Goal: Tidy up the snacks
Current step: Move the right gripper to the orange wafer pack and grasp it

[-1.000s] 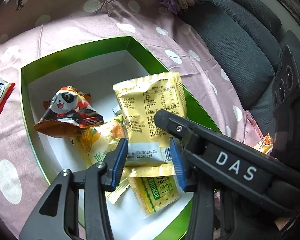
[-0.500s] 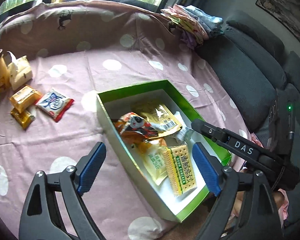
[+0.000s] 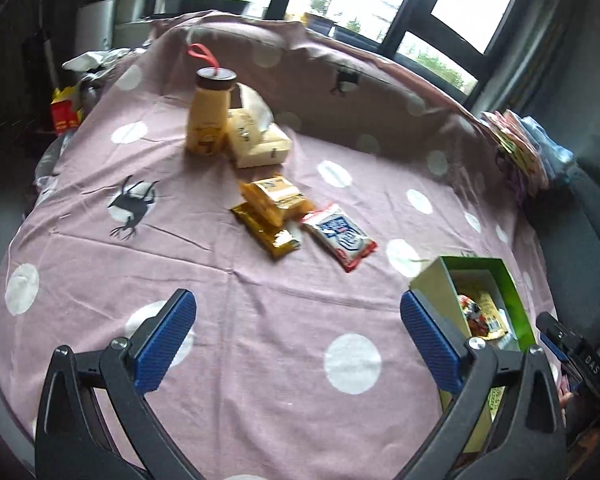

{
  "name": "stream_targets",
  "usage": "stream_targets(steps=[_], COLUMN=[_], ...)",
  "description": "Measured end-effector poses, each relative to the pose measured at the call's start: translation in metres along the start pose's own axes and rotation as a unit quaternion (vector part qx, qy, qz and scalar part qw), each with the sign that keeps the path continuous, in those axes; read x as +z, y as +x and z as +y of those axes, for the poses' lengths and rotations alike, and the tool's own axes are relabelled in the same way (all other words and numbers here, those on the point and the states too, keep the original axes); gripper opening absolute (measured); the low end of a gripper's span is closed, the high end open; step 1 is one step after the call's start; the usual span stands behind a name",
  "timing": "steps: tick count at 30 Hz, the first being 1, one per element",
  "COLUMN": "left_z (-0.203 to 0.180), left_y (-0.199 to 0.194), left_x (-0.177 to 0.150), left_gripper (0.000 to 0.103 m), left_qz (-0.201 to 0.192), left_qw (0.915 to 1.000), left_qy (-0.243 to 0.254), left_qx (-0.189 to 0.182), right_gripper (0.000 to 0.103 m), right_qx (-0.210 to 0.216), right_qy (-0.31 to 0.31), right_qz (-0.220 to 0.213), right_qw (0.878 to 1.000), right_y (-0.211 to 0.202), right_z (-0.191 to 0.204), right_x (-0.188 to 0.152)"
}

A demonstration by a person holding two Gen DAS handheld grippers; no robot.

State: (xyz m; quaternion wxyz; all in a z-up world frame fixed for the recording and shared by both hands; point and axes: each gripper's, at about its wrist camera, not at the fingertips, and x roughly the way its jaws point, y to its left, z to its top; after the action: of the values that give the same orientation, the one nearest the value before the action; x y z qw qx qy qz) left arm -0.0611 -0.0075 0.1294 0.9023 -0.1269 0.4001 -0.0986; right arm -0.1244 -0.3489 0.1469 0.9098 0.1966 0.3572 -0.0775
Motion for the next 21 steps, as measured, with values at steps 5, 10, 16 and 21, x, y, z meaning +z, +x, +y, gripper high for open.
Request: stream_targets(steps=[5,10,16,21], left_z=[0.034,0.063,0.087,0.100], left_y=[-0.003,-0.008,-0.010,-0.016], left_x=[0.010,0.016,0.018,0.023], left_gripper=[0.102,0.102,0.102,0.102], left_qz=[-0.004,-0.005,0.010,-0.001], left_qw=[0.9981,0.9942,0.9914,0.9885], left_qy=[-0.035,-0.064,-0.101,-0.110], left_qx=[0.051,0.086,0.083,0.105], right_gripper=[0.074,0.074,0.080,0.080], right_qx=[0.039,0.106,0.112,0.074], right_qy=[0.004,0.029,-0.012,-0.016], right_qz=[0.019,0.043,0.089,0.183], right_qw=[0.999,0.993,0.990,0.980], right_y=[0.016,0.030,0.084,0.164], right_z=[0.019,0.055,0.135,0.194], right_x=[-0.004,-0.003,0.009,0.019])
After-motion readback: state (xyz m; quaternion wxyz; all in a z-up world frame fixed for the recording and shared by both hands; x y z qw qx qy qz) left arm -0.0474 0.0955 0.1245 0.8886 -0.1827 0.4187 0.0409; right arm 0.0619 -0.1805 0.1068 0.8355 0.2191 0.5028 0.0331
